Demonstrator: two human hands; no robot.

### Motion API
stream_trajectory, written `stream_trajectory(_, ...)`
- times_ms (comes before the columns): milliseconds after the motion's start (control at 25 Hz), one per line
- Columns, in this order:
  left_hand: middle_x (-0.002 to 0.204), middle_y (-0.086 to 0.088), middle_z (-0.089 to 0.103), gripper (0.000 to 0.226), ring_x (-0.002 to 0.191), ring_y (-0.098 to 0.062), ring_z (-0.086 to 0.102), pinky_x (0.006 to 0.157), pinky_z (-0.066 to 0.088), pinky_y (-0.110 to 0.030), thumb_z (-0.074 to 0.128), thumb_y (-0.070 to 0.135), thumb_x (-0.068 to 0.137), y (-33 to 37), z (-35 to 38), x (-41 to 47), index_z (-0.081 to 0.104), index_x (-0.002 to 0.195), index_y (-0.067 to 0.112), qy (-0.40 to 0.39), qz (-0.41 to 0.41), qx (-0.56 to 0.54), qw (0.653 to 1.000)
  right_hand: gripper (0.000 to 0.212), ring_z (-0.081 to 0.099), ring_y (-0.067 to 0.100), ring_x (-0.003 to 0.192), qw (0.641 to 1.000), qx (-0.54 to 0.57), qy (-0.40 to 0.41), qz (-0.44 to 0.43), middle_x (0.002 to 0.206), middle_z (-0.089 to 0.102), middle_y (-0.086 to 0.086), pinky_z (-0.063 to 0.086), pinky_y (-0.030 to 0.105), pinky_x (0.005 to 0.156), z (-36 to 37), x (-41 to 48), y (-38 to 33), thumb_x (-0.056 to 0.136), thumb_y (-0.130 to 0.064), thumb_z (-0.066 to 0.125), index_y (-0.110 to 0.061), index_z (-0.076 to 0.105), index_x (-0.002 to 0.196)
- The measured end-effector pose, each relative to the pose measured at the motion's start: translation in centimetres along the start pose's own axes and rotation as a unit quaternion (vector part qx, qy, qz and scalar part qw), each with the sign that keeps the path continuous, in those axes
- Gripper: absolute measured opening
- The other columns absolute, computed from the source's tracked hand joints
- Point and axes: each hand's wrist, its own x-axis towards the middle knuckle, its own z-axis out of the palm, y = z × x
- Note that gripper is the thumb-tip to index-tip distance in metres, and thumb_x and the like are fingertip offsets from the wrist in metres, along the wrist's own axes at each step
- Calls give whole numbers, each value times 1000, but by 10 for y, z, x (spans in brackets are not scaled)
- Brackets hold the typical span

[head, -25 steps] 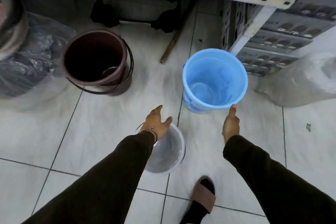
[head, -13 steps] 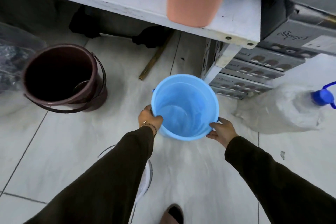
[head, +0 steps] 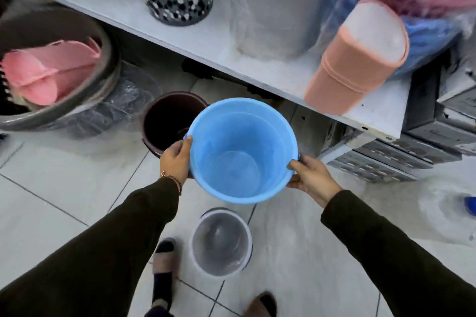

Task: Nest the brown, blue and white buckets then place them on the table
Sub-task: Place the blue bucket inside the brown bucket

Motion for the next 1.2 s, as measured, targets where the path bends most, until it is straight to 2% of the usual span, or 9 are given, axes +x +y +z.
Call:
stream_trajectory(240,80,14,62,28,57,0,63,36,48,-18,48,50,93,48,-121,39,57,108,27,75,128,21,989,53,73,32,87,993,-43,-36,-104,117,59,10,63,42,66,128,18,-85,90,-6,60,-22,45,138)
stream_trajectory(400,93,13,63,25,66,-8,68,38,53,-24,48,39,97,48,-161,92,44,120,33,45,107,37,993,60,71,27,90,988,-87,-20,-122,129,55,9,62,36,59,189,67,-99,89,-5,61,-23,40,142)
stream_trajectory(520,89,7,61,31,54,-4,67,35,49,-16,49,35,97,41,-166,141,45,125,23,49,90,50,993,57,68,32,98,988,-82,41,-125,132,55,10,60,37,62,223,115,-100,90,-11,61,-23,42,143)
stream_trajectory(640,83,9,55,35,52,3,66,31,41,-6,51,32,96,33,-169,188,48,126,14,74,79,58,992,56,69,28,86,986,-107,71,-106,126,61,10,60,35,57,250,161,-98,89,-17,61,-23,42,142)
stream_trajectory(760,85,2,60,33,52,-6,68,36,54,-24,51,31,96,13,-174,225,45,126,18,33,47,83,995,59,68,32,93,988,-121,79,-60,127,56,7,61,50,69,260,188,-74,90,-11,59,-21,38,144)
stream_trajectory(880,90,-1,59,32,46,-16,67,39,57,-34,49,29,97,-15,-175,254,38,127,28,-39,4,122,992,59,65,31,98,988,-121,91,-40,128,51,3,60,36,53,263,206,-37,90,-5,58,-25,39,142)
stream_trajectory(1000,102,-3,52,51,69,-25,66,38,56,-33,52,11,94,-38,-164,274,35,138,27,-70,-48,136,987,62,62,36,108,987,-119,108,8,129,52,5,61,43,64,264,222,-3,90,1,57,-24,38,144)
stream_trajectory(1120,117,-10,50,74,97,-40,59,64,60,-56,57,-3,80,-57,-151,286,34,141,31,-98,-121,147,977,68,60,38,113,982,-144,111,52,124,53,5,55,57,88,266,229,19,83,7,60,-17,40,143)
stream_trajectory(1200,127,-12,50,81,110,-42,57,80,58,-55,60,-4,75,-70,-142,292,32,144,29,-103,-143,173,969,66,60,35,113,977,-176,98,71,121,53,4,52,53,96,266,229,29,79,7,60,-14,43,139)
